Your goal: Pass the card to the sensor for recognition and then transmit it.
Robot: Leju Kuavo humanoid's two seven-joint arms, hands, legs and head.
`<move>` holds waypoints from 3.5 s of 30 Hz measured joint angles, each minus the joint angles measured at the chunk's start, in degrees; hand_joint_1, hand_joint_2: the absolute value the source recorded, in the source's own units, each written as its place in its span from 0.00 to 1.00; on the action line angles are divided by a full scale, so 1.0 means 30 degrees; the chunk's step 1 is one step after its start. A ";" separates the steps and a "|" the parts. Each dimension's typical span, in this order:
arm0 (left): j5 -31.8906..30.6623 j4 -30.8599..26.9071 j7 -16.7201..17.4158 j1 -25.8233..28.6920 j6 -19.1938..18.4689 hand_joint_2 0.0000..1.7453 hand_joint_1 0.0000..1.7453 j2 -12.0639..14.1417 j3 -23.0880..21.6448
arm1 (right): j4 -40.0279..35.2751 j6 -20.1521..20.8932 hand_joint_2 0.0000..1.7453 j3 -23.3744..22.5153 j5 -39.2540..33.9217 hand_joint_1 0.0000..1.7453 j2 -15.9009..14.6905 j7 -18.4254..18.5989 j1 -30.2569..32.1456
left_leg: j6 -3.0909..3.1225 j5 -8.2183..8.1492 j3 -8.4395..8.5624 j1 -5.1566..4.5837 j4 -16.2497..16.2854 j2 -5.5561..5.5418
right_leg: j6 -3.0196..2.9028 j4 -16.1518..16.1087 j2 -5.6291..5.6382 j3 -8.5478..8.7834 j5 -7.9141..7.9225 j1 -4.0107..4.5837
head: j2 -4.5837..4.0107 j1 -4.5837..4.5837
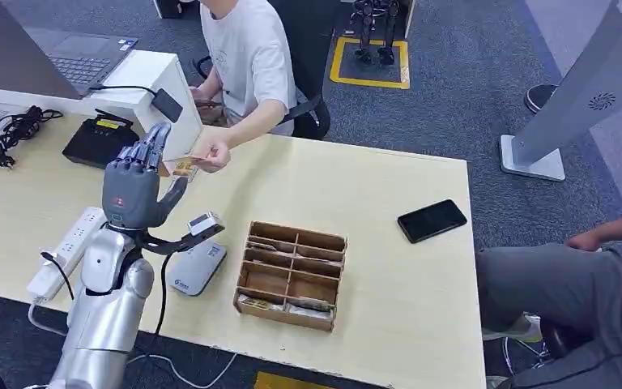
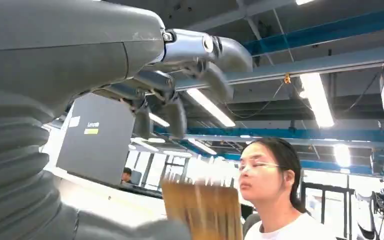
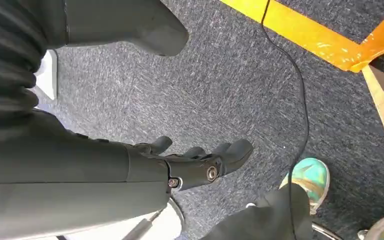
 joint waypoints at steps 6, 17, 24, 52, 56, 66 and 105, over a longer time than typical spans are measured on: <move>0.1648 -0.0015 0.0000 -0.0048 -0.2363 1.00 0.00 -0.0387 0.0000 | 0.0000 -0.0022 1.00 0.0000 0.0000 0.00 0.0000 0.0263 0.0021 | -0.0001 0.0001 0.0000 0.0001 0.0000 -0.0001 | 0.0000 0.0000 -0.0002 -0.0001 0.0000 0.0000 | 0.0000 0.0007; 0.4593 -0.0357 -0.0920 -0.0054 -0.5970 1.00 0.00 -0.1515 0.0000 | 0.0000 -0.0087 1.00 -0.0029 -0.0095 0.00 0.0015 0.0109 0.0075 | 0.0002 -0.0001 -0.0005 -0.0001 0.0001 -0.0001 | 0.0001 -0.0001 -0.0001 -0.0001 0.0001 0.0000 | 0.0000 0.0007; 0.6491 -0.1362 -0.3226 0.1243 -0.8333 1.00 0.00 -0.1632 -0.1208 | 0.0000 -0.0452 1.00 -0.0393 -0.0379 0.00 0.0189 -0.0044 0.0128 | 0.0006 -0.0006 -0.0016 -0.0001 -0.0001 -0.0001 | 0.0000 -0.0002 0.0001 -0.0010 -0.0004 -0.0001 | 0.0000 0.0007; 0.8108 -0.4648 -0.4772 0.7153 -0.7657 1.00 0.00 0.2004 -1.1475 | 0.0000 -0.0590 1.00 -0.1494 -0.0255 0.00 0.0182 0.0342 0.0352 | 0.0030 -0.0023 -0.0041 -0.0009 -0.0017 -0.0012 | 0.0014 -0.0014 -0.0024 -0.0017 -0.0025 -0.0009 | 0.0000 0.0007; 0.7425 -0.4641 -0.4503 0.7733 -0.7315 1.00 0.00 0.2528 -1.1453 | -0.0021 -0.0707 1.00 -0.1668 -0.0291 0.00 0.0182 -0.0182 0.0344 | 0.0030 -0.0023 -0.0041 -0.0009 -0.0017 -0.0007 | 0.0014 -0.0015 -0.0021 -0.0020 -0.0025 -0.0009 | 0.0000 0.0007; 0.4859 -0.4174 -0.3359 0.8007 -0.6083 1.00 0.00 0.2791 -1.1191 | -0.0029 -0.0699 1.00 -0.1770 -0.0117 0.00 0.0182 -0.0299 0.0325 | 0.0030 -0.0023 -0.0041 -0.0008 -0.0017 -0.0012 | 0.0014 -0.0014 -0.0028 -0.0016 -0.0024 -0.0008 | 0.0000 0.0000; -0.1865 -0.2543 0.2972 0.6989 -0.5341 1.00 0.00 0.0073 -0.7482 | -0.0058 -0.0765 1.00 -0.2623 0.0109 0.00 0.0189 -0.0036 0.0325 | 0.0030 -0.0023 -0.0044 -0.0008 -0.0016 -0.0011 | 0.0014 -0.0015 -0.0026 -0.0021 -0.0023 -0.0008 | 0.0000 0.0007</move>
